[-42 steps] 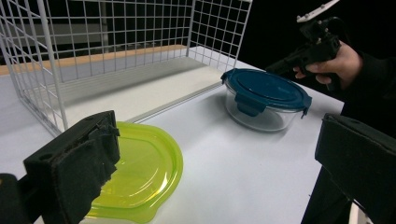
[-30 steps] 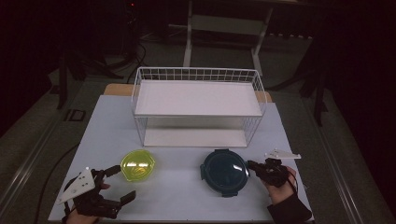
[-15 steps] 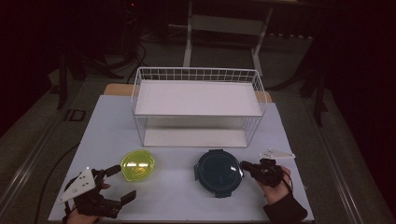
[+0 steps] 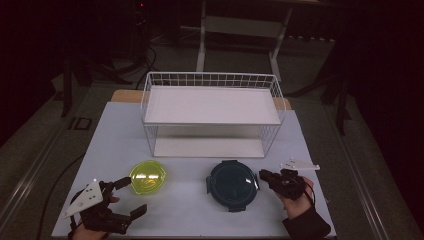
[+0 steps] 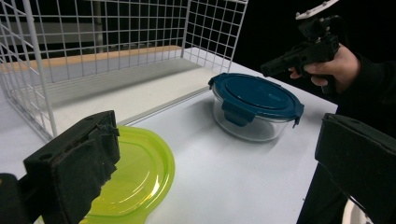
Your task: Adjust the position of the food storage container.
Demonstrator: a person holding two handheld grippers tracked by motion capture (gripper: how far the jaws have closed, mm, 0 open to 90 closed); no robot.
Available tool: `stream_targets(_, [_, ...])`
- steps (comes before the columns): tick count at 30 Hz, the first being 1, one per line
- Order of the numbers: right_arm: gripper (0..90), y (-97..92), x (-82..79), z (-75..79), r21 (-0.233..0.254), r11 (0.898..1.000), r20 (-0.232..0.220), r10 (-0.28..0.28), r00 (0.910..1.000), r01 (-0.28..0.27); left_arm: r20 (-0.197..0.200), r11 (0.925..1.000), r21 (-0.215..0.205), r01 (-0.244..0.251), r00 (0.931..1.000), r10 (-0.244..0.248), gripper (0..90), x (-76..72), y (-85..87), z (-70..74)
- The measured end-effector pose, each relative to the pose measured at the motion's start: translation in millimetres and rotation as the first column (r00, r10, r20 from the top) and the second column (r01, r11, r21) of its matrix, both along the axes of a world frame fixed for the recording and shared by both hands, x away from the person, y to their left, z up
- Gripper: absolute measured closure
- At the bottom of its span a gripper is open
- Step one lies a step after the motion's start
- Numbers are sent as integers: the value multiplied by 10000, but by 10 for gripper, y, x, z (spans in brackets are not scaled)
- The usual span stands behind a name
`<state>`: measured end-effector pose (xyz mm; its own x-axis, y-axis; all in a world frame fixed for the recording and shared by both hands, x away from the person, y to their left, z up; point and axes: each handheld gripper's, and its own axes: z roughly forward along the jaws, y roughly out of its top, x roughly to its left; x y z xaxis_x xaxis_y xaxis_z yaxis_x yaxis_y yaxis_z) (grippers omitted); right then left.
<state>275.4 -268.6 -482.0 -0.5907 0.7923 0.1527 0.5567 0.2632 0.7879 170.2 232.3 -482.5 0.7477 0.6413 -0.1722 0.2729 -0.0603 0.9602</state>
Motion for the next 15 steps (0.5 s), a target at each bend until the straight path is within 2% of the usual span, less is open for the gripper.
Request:
stream_targets(3, [728,8,-41,40,48,10000,219,79,9997,-80,-18,10000,56,24,10000,-24,0,-8,-24,15])
stream_targets(4, [632,19,-73,67,138,9997,394,210,9990,-216,-9,10000,86,25,10000,-25,0,-9,-31,22])
stream_targets(5, [632,19,-73,67,138,9997,394,210,9990,-216,18,10000,81,24,10000,-24,0,-10,-39,29])
stream_targets(6, [555,30,-90,78,130,9996,511,250,9984,-257,-107,9998,150,144,9998,-142,0,-11,-45,45])
stream_targets(7, [441,46,-111,94,259,9989,707,382,9968,-401,-210,9994,163,311,9993,-308,0,-10,-49,64])
stream_targets(8, [441,46,-111,94,259,9989,707,382,9968,-401,-268,9992,146,384,9989,-380,0,-8,-51,80])
stream_targets(9, [335,48,-120,104,504,9972,758,507,9958,-547,-312,9990,142,416,9987,-412,0,-3,-56,92])
stream_targets(10, [335,48,-120,104,504,9972,758,507,9958,-547,-280,9990,135,415,9988,-411,0,2,-63,99])
stream_targets(13, [239,41,-134,132,854,9936,899,659,9938,-737,-323,9990,71,440,9985,-437,0,17,-100,111])
stream_targets(15, [180,33,-145,157,1035,9905,1032,799,9914,-906,-457,9986,174,500,9977,-492,0,33,-135,122])
